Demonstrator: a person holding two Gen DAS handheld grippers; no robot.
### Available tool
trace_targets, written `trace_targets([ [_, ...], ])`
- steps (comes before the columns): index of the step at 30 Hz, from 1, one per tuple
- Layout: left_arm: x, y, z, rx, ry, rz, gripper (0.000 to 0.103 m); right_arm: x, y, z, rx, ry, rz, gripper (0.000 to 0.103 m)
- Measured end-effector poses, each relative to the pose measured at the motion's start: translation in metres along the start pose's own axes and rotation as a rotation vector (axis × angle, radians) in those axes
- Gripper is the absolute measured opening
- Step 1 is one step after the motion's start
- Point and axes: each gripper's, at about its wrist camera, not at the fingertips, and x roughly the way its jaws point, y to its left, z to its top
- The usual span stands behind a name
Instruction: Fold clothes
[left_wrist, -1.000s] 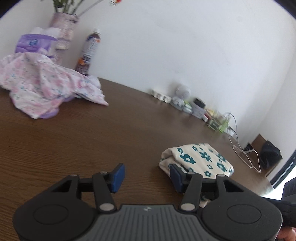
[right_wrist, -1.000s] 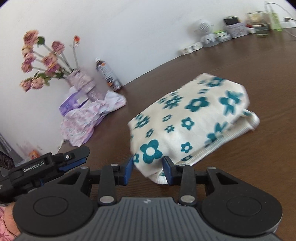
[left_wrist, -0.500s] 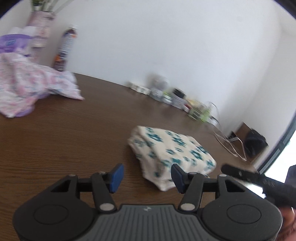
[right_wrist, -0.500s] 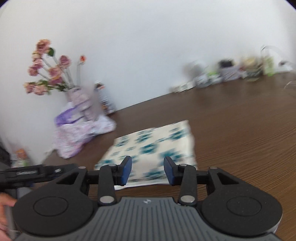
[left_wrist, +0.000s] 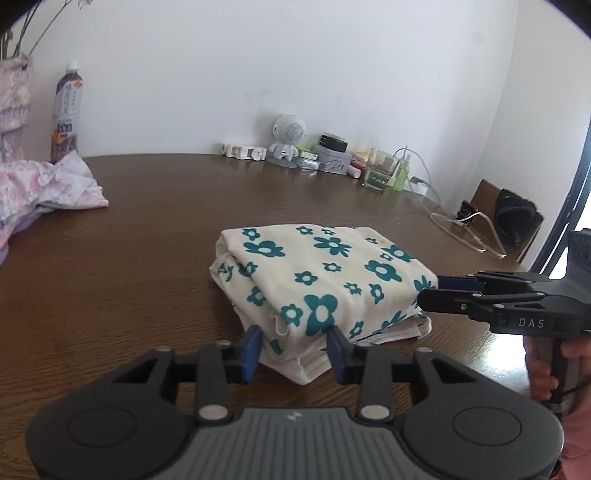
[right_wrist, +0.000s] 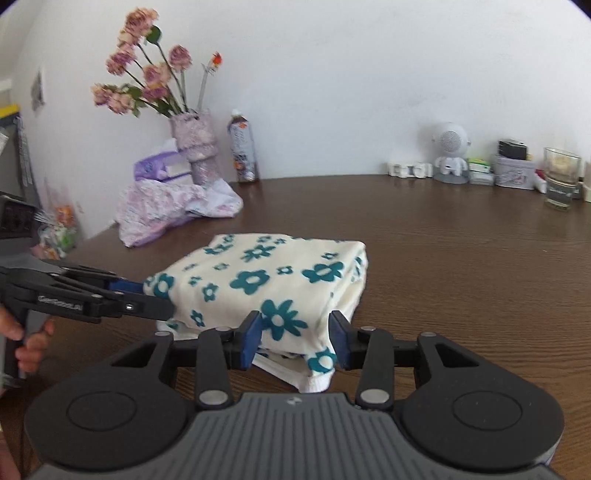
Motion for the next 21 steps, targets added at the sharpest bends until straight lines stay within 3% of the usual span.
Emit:
trace_targets([
  [4,0.003,0.007,0.005,0.030,0.012,-0.038,0.019,0.004,0.001,0.003,0.007,0.023,0.029,0.025],
  [8,0.000,0.019,0.010,0.021,0.004,0.017,0.019,0.003,0.012,0.000,0.074,0.037,0.064,0.022],
  [13,-0.001,0.034,0.016,-0.011,0.001,0.069,0.019,0.003,0.045,-0.006,0.042,0.032,0.101,0.022],
  [16,-0.002,0.040,0.018,-0.010,0.006,0.076,0.019,0.001,0.051,-0.009,0.055,0.039,0.113,0.025],
  [18,-0.003,0.043,0.018,-0.010,0.011,0.072,0.019,-0.006,0.047,-0.010,0.083,0.029,0.101,0.035],
  [21,-0.010,0.047,0.018,-0.022,0.011,0.034,0.025,-0.019,0.025,-0.011,0.174,-0.007,0.075,0.041],
])
